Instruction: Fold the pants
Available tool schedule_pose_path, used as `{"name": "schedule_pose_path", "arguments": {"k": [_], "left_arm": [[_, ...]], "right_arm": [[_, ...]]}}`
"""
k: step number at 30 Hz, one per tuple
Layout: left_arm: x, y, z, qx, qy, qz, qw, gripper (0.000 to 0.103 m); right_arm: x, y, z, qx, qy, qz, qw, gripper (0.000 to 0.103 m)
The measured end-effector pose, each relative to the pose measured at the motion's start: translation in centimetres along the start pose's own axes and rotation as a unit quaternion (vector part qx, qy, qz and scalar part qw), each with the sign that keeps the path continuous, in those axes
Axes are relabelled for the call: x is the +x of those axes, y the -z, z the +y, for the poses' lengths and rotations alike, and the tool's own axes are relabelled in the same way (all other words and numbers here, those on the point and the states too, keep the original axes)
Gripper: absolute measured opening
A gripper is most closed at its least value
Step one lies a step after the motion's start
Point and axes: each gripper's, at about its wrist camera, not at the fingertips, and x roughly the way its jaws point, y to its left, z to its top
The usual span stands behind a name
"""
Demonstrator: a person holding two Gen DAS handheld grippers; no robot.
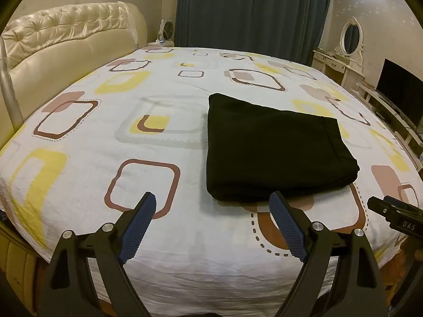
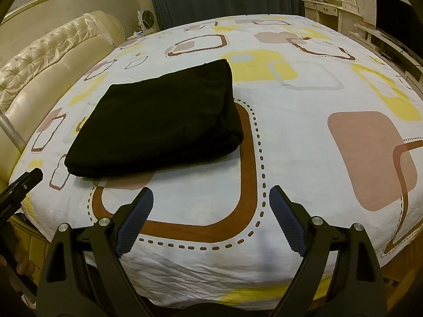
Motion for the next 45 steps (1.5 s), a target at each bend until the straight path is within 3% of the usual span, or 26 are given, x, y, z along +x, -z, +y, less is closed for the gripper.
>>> {"name": "schedule_pose_path", "arguments": {"k": [12, 45], "left_arm": [[-0.05, 0.06, -0.09, 0.002, -0.002, -0.002, 1.0, 0.087], [-0.1, 0.0, -0.87, 0.027, -0.007, -0.003, 0.9996, 0.087]], "right_arm": [[0.08, 0.02, -0.28, 0.008, 0.009, -0.006, 1.0, 0.094], [0.74, 0.74, 0.56, -0.006, 0.007, 0.005, 1.0, 0.094]]}}
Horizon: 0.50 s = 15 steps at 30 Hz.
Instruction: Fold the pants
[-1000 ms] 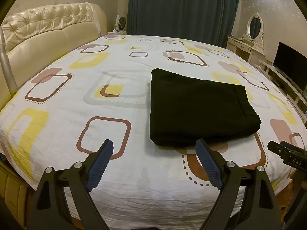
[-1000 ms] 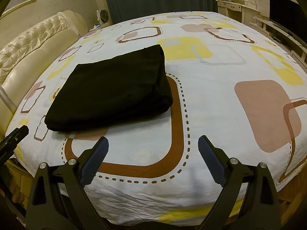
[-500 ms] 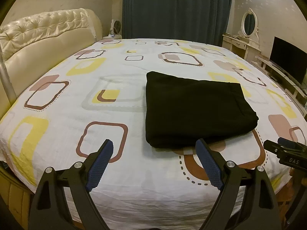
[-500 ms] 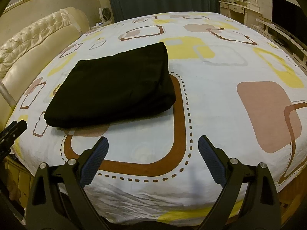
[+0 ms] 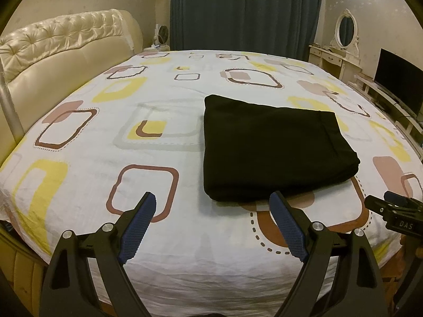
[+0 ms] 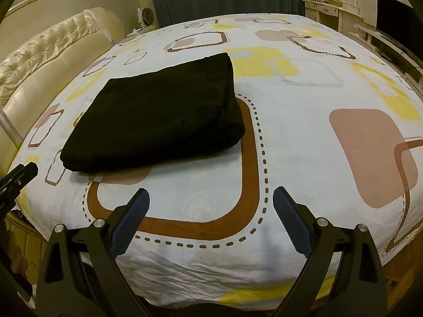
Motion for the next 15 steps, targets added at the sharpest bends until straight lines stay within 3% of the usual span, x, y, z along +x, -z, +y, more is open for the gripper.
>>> {"name": "schedule_pose_path", "arguments": {"k": [15], "left_arm": [[0.11, 0.17, -0.22, 0.004, -0.005, 0.003, 1.0, 0.087]], "right_arm": [[0.29, 0.35, 0.27, -0.004, -0.003, 0.006, 1.0, 0.094]]}}
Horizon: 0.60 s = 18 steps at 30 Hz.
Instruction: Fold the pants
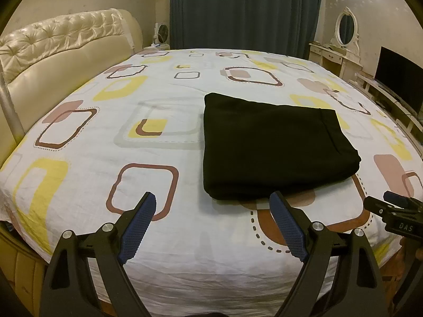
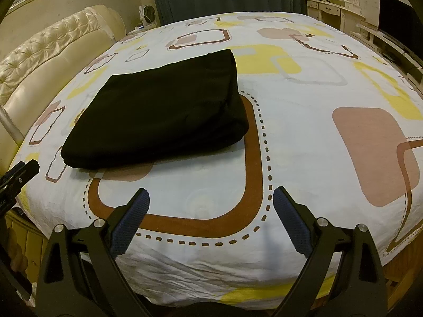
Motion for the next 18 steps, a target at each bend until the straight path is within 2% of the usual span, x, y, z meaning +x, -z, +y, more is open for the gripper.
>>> {"name": "schedule_pose_path", "arguments": {"k": [7, 10, 12, 14, 16, 18], "left_arm": [[0.1, -0.1, 0.0, -0.013, -0.023, 0.015, 0.9995, 0.089], [-0.5, -0.4, 0.2, -0.031, 0.015, 0.013, 0.9993, 0.089], [-1.0, -1.0, -0.1, -0.019, 0.019, 0.003, 0.9996, 0.089], [-1.0, -2.0, 0.3, -0.016, 0.007, -0.004, 0.9998, 0.089], [-0.1, -3.1, 1.3, -0.015, 0.011, -0.001, 0.9998, 0.089], [2.4, -5.2, 3.5, -0.012, -0.028, 0.004, 0.9995, 0.09]], "right_arm": [[0.3, 0.2, 0.1, -0.001, -0.004, 0.005, 1.0, 0.094], [0.4, 0.3, 0.0, 0.001, -0.008, 0.006, 1.0, 0.094], [0.3, 0.1, -0.1, 0.009, -0.019, 0.006, 1.0, 0.094], [0.0, -0.5, -0.4, 0.021, -0.035, 0.005, 0.999, 0.094], [-0.2, -2.0, -1.0, 0.034, -0.051, -0.001, 0.998, 0.094], [0.1, -4.4, -1.9, 0.038, -0.053, -0.015, 0.998, 0.094]]}}
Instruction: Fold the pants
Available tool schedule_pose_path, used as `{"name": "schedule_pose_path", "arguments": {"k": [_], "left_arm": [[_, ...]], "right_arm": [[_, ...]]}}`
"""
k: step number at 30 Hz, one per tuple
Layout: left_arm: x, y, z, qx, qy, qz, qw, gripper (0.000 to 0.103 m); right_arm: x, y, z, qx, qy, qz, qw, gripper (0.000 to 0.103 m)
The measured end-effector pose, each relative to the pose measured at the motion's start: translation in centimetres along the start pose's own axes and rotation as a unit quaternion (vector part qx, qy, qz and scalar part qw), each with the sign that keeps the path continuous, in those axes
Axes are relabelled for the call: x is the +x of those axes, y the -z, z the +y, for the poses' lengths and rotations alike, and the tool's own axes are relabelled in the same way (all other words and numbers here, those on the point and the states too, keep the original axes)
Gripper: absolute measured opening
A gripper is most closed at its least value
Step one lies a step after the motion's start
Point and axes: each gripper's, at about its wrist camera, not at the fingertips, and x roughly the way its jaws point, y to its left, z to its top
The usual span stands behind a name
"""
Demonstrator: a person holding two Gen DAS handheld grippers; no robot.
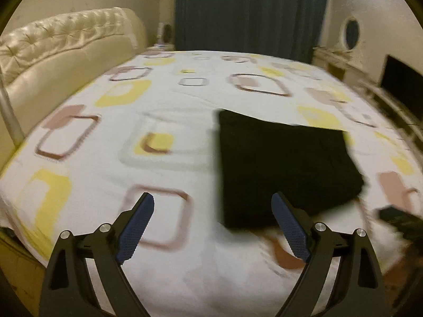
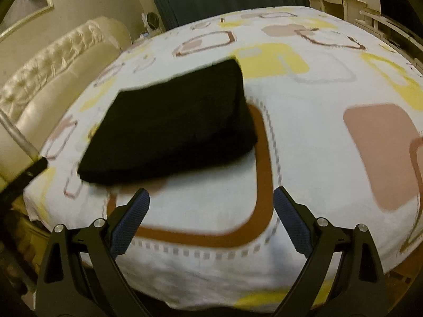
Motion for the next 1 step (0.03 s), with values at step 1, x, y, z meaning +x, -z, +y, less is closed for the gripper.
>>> {"name": "schedule_pose_path", "arguments": {"k": [1], "left_arm": [[1.63, -1.28, 1.32, -0.004, -0.022, 0.0, 0.9997, 0.089]], "right_arm": [[0.36, -1.47, -0.52, -0.001, 0.004, -0.01, 1.0, 0.094]]}}
